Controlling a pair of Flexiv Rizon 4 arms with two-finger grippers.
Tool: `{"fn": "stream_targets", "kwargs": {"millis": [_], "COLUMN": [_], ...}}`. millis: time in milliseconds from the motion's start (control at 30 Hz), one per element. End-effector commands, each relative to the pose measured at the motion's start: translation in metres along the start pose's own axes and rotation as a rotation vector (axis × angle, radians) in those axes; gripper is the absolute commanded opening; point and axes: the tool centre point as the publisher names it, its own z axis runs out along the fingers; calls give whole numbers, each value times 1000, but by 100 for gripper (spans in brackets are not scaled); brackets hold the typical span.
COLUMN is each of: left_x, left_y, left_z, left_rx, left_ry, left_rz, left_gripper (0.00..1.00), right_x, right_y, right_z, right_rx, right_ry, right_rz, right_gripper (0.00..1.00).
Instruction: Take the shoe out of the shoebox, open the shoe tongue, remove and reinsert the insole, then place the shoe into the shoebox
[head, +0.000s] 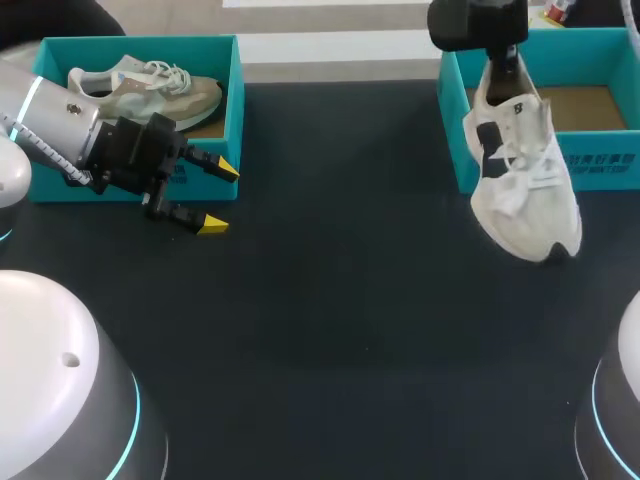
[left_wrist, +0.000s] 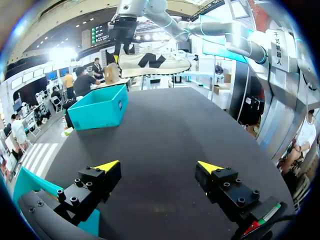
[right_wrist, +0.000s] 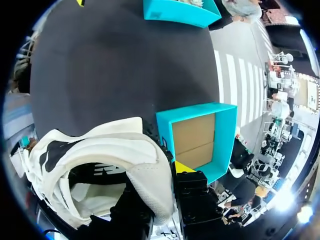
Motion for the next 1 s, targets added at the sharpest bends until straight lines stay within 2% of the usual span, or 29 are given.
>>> {"fn": "stream_targets", "kwargs": {"millis": [33,100,267,367,533,667,833,1000], "left_x": [0,0,0,0,0,0,0,0], "left_y": [0,0,0,0,0,0,0,0], "left_z": [1,1,1,1,1,1,1,1], "left_rx": [-3,-3,-3,-3,-3,-3,-3,-3], "left_ry": [2,2,2,2,2,2,2,2], "left_rz": [0,0,0,0,0,0,0,0], "left_gripper": [100,100,100,100,100,100,100,100], "right_x": [0,-7,-45,-62,-95,-125,-155,-177], "right_y": [-3,-11,-47,-63,-104,-142,-176,-204], "right_z": [0,2,18,30,60,94,127,148], "right_rx": [-23,-19,-33,-47,-57,-69,-70,-24], "right_ry": [-1,18,41,53,80,85,104,114], "right_rz": [-1,16,111,103,49,33,-33,-57], "right_gripper": [0,0,0,0,0,0,0,0]}}
